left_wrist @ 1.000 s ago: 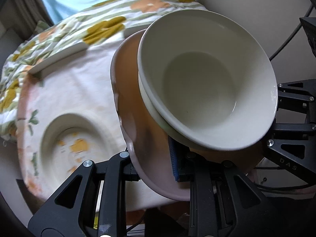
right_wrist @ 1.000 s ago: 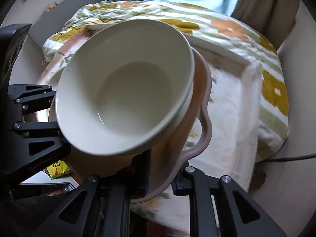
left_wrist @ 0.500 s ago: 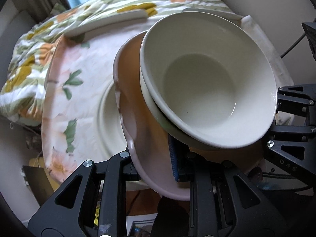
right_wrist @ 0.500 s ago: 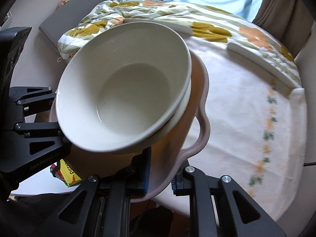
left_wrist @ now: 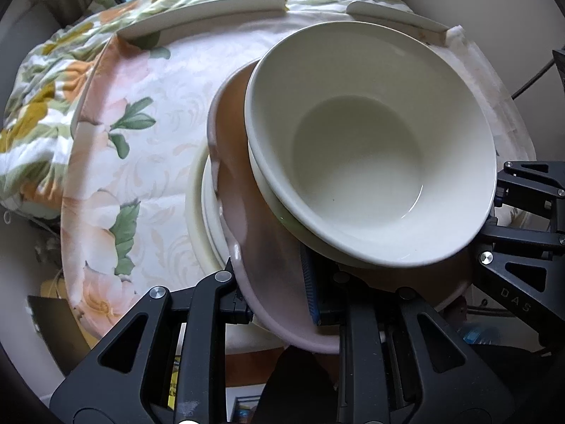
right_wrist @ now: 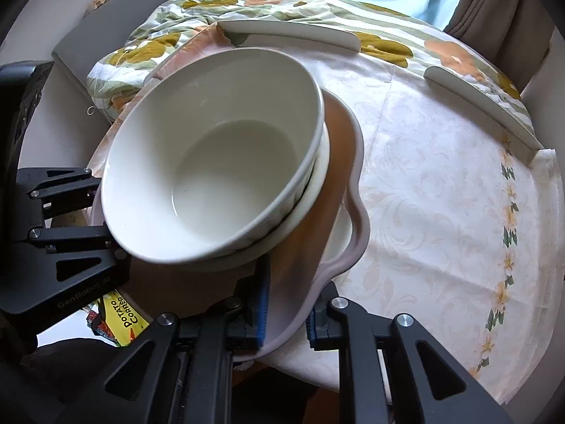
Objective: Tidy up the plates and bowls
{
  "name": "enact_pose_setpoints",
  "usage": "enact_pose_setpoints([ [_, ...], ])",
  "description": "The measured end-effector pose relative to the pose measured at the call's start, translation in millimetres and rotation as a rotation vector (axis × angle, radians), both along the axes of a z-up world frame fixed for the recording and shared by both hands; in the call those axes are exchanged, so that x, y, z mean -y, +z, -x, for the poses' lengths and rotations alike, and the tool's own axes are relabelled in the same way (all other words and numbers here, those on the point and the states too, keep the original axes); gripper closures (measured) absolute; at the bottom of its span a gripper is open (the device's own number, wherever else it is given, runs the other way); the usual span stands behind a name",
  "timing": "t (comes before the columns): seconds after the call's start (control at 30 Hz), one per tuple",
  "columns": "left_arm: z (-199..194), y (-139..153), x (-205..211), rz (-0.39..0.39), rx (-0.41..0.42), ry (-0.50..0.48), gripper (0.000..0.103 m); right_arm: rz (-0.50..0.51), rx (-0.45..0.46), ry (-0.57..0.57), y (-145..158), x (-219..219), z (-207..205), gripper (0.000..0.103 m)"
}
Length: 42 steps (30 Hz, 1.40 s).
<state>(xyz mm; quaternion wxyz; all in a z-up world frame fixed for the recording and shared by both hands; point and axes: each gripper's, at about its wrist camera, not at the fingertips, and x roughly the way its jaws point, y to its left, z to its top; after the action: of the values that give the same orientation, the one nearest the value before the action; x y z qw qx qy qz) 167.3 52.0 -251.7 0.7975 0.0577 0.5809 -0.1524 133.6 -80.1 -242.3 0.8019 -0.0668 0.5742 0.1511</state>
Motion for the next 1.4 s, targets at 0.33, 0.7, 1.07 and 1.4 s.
enact_pose_setpoints([
  [0.33,-1.7,1.0,-12.0,0.052,0.023,0.135,0.085,-0.050,0.018,-0.130,-0.5,9.2,0.9,0.088],
  [0.7,2.0,14.4,-9.3,0.001,0.059,0.183,0.084,-0.116,0.044,-0.287,10.2,22.8,6.8,0.088],
  [1.07,15.7,34.3,-13.4,-0.033,0.082,0.173,0.084,-0.125,0.076,-0.394,32.2,35.4,25.5,0.074],
  [1.4,66.2,80.5,-10.2,-0.015,0.143,0.262,0.084,-0.159,0.179,-0.355,76.4,51.5,67.6,0.054],
])
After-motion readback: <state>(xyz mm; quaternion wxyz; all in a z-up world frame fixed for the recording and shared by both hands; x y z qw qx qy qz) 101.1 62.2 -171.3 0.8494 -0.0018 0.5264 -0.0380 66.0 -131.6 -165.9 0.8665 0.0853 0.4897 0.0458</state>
